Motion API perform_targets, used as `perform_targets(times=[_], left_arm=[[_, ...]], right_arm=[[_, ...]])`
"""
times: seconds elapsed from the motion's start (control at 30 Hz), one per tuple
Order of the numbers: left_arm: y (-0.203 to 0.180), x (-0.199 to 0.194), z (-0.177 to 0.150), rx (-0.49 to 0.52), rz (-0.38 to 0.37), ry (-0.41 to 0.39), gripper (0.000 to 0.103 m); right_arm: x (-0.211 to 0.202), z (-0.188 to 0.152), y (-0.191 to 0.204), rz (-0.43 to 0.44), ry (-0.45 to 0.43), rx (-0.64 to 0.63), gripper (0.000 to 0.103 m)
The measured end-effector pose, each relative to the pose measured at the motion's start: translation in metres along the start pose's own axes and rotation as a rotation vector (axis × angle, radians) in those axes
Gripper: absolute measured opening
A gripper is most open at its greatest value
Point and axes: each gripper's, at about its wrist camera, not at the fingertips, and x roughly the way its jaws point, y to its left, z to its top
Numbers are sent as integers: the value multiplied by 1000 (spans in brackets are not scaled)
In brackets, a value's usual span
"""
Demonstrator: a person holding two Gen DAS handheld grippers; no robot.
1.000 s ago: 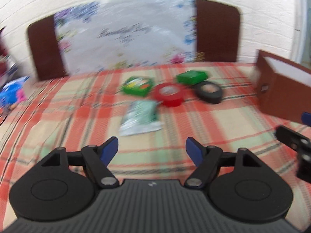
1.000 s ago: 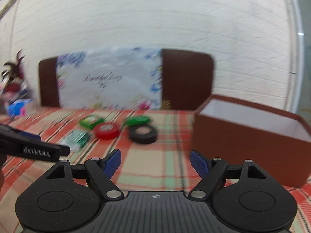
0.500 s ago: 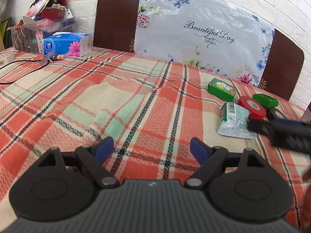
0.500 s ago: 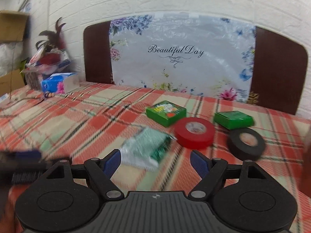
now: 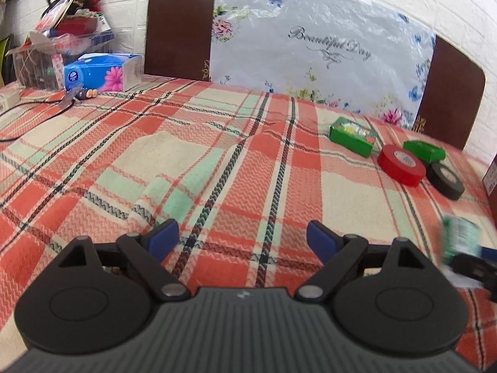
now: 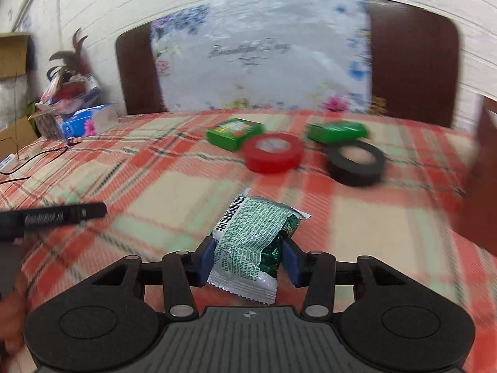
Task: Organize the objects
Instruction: 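Move the left gripper to the green snack packet, then grasp the green snack packet with the left gripper and lift it, then drop the green snack packet into the brown box with the left gripper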
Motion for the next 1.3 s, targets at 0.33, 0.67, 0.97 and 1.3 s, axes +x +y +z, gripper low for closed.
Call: perform_targets(times=[0.33,0.67,0.97,1.3], left_arm=[[-141,-36,10,214,-476,104,85],[-230,-17,-18,342,-598,372,70],[-268,-55,14,430,-669,233,35],[-362,-69,64,522,-679,-24,89]], right_arm=[[-60,-32,-61,-151,-31,93,72],[-48,-40,-49,-105,-11,-8,65],[-84,-25,-57,-240,-277,-21,33],[-81,27,-119,-528,-495,-58,52]])
